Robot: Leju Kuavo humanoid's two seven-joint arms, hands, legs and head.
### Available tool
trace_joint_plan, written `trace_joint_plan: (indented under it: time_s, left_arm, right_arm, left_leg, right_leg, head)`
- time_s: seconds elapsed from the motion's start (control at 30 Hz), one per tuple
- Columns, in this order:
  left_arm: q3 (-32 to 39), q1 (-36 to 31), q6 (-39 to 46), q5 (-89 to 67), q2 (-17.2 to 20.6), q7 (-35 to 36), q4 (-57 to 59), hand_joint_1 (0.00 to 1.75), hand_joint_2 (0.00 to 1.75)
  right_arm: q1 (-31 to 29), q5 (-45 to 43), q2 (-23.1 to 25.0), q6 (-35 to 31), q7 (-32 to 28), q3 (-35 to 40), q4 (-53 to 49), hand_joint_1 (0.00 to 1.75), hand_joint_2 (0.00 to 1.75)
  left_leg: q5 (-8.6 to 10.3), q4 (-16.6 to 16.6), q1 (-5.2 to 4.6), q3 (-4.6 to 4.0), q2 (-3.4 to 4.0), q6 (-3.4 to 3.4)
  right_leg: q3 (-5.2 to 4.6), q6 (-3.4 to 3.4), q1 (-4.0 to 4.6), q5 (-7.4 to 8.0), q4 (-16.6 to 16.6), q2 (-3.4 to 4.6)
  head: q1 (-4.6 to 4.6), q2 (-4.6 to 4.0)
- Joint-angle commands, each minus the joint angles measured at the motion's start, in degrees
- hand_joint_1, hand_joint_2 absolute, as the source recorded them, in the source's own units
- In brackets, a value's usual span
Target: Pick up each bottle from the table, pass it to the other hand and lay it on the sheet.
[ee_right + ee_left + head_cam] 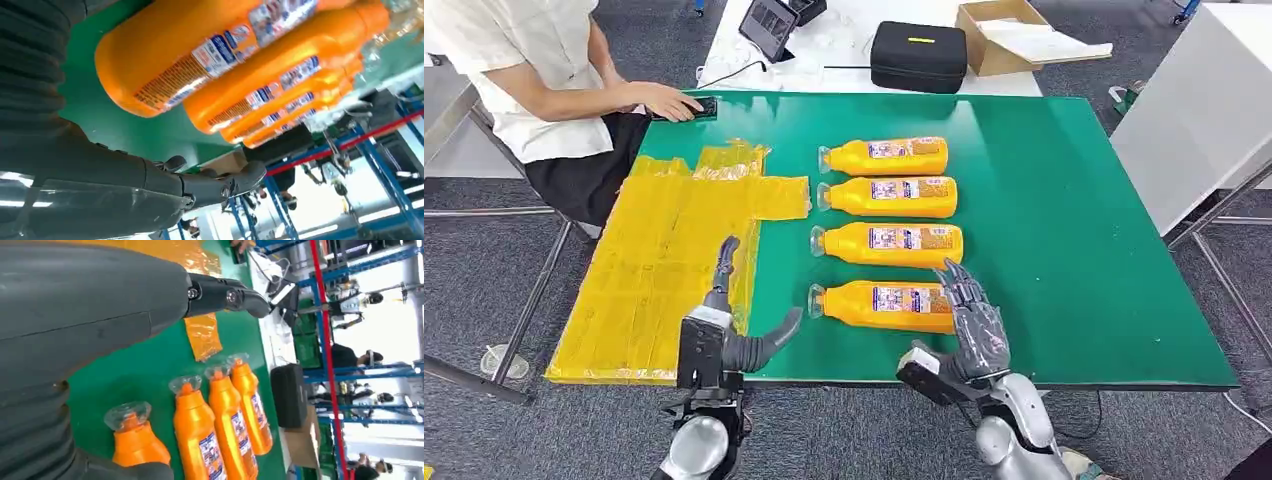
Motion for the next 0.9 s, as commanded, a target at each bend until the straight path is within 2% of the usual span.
trace_joint_plan:
  time_s: [0.03, 0.53, 0.9]
  left_arm:
    - [-2.4, -2.99, 0.34, -0.32, 0.35, 1.3, 4.19, 0.0, 1.75]
    - [-3.71, -3.53, 0.15, -1.16, 0.42, 2.88, 3.75, 0.0, 1.75]
    - [-3.95, -3.65, 0.18, -2.26, 0.34, 3.66, 3.63, 0.0, 1.75]
  right_arm:
    - [-4.74, 1.31, -3.06, 2.63, 2.14, 3.79, 6.23, 0.0, 1.75]
    - [-10.05, 5.79, -5.8, 10.11, 10.18, 7.83, 11.14, 0.0, 1.75]
    - [-12.71, 6.62, -6.92, 13.49, 12.95, 9.42, 13.51, 0.0, 1.75]
  left_leg:
    - [-0.04, -0.06, -0.02, 0.26, 0.11, 0.06]
    - [-0.04, -0.05, -0.03, 0.23, 0.12, 0.05]
    - [-0.02, -0.02, -0.03, 0.13, 0.1, 0.04]
  right_leg:
    - [0.25, -0.11, 0.01, -0.02, -0.07, 0.01]
    - [0.21, -0.11, 0.0, -0.01, -0.04, 0.02]
    - [0.12, -0.07, 0.0, 0.01, -0.03, 0.04]
  head:
    - [0.02, 0.0]
    - [0.0, 0.0]
    - [0.0, 0.0]
